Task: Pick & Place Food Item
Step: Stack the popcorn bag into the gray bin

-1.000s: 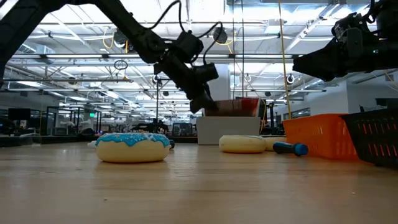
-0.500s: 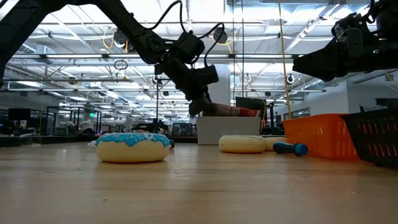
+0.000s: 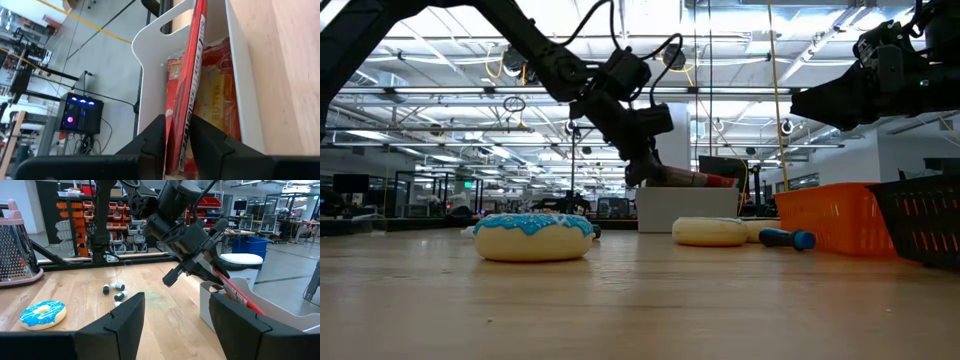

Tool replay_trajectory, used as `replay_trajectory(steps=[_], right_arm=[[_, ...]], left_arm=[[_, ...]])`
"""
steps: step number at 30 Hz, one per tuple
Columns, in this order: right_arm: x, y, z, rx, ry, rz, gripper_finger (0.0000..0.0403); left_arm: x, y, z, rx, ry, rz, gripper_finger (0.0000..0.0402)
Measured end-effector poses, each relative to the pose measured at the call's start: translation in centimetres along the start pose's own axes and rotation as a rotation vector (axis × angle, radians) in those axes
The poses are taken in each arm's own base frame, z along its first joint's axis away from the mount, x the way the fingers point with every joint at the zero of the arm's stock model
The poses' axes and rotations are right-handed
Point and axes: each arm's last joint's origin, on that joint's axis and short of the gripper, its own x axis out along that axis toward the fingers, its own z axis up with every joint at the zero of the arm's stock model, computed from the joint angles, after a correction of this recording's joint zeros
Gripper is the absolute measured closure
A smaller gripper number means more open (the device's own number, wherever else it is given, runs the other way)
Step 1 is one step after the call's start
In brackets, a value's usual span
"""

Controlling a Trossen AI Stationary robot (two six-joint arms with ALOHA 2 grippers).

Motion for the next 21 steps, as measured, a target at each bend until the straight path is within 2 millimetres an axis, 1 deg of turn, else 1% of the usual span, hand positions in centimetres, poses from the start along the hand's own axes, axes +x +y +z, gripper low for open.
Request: replay_trajectory(steps=[9,15,18,21], right_arm=[[0.0,0.0,0.0,0.0,0.0,0.0,0.0193],[0.0,0.0,0.0,0.0,0.0,0.0,0.0193],[0.0,0.0,0.0,0.0,0.0,0.0,0.0193],[0.0,0.0,0.0,0.0,0.0,0.0,0.0193]], left_arm=[[0.01,0.03,-0.13,-0.16,0.024,0.018,0.0315],[0.0,0.01,-0.1,-0.232,0.022,0.018,0.0314],[0.0,0.03,-0.08,-0.264,0.016,0.016,0.0293],[0.0,0.18,-0.02,-0.282,0.019,0.046,0.0246]])
